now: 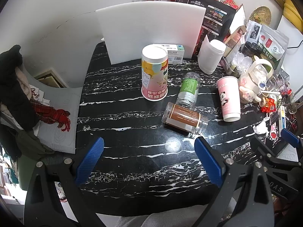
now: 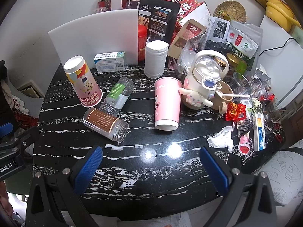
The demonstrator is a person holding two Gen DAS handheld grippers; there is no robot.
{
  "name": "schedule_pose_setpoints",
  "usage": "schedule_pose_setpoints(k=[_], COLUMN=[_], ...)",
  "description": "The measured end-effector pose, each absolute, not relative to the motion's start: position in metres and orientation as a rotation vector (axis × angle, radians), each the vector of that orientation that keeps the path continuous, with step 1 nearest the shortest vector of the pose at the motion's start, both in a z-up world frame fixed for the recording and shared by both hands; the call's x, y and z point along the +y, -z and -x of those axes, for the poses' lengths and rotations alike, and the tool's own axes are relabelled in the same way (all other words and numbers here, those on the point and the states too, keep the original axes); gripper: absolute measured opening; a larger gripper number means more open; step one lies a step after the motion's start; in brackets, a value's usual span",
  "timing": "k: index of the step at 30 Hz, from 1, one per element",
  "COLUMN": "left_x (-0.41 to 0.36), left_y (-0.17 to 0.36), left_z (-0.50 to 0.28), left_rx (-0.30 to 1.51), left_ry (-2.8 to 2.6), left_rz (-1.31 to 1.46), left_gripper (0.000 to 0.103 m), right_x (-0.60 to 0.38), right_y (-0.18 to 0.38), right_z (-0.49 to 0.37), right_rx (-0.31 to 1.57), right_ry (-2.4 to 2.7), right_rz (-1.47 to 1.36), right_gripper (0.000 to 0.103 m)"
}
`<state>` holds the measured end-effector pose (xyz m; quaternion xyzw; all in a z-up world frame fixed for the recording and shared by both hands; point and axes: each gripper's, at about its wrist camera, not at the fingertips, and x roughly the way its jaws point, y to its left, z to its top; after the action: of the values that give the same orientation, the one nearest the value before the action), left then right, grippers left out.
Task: Flip cup upside down
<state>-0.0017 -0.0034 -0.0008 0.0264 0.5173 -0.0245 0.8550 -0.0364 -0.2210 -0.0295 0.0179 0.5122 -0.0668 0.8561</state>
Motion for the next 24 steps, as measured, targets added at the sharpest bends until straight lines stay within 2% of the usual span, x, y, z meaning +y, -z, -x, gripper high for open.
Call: schedule_pose_setpoints(k=[24], left_x=[-0.0084], left_y=[0.0068], left_z=[0.0072], left_rx=[1.095], left_ry=[0.063], left_rz=[-0.061], left_gripper=[0.096], right_x=[-0.2204], right_y=[0.031], right_z=[0.0342], right_rx=[1.085], right_ry=[0.141], right_rz=[-0.038], right_gripper=[0.102])
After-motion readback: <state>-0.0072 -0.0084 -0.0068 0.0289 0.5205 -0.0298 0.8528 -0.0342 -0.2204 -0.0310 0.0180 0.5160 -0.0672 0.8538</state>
